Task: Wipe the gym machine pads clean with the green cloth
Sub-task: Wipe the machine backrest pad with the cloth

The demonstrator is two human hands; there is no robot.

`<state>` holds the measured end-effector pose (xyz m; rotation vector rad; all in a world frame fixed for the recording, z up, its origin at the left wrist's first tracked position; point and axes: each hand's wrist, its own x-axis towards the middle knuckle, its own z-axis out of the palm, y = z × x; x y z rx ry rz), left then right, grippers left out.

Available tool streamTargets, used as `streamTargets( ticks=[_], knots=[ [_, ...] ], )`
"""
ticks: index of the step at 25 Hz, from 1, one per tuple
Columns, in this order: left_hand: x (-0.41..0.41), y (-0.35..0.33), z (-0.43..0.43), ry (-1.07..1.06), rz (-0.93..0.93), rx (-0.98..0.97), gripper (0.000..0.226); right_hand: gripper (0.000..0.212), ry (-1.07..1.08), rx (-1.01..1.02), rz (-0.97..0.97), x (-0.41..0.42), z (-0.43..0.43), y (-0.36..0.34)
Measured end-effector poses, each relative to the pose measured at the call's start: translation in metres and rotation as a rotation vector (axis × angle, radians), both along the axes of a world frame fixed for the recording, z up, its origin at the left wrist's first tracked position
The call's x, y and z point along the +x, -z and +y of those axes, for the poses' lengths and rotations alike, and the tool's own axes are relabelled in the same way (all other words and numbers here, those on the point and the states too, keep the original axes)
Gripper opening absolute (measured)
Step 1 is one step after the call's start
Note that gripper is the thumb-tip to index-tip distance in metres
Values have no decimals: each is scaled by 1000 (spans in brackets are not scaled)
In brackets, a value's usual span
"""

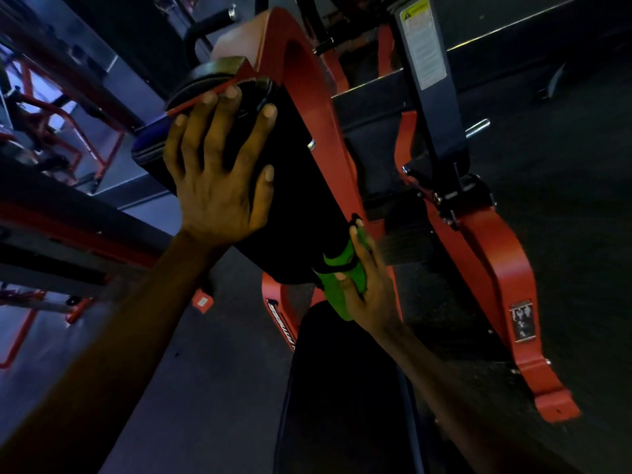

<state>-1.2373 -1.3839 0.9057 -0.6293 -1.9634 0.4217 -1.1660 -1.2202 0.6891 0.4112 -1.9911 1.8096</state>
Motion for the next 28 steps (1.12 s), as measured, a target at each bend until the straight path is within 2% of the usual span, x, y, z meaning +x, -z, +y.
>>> streamTargets(
  ticks=[4,7,12,16,19,22,25,28],
  knots=[
    [-1,1,0,-3,-21,19,57,55,73,-135,-22,-7,-9,-35],
    [-1,1,0,1,-13,13,60,56,30,-107,24,-13,-5,-35],
    [0,1,2,-10,-2,9,57,59,22,-81,-88,7,-2,10],
    [1,0,3,-4,-11,20,55,54,65,-141,-46,0,-9,-30],
    [0,1,5,4,-4,28,57,57,80,-80,37,-14,-7,-40],
    [3,-1,4,-6,-5,17,59,63,51,32,33,-4,-5,-5],
    [3,-2,5,-2,-12,16,57,62,53,19,-53,9,-4,16],
    [3,-2,6,8,-9,20,57,57,101,3,-7,12,-9,-12]
  ],
)
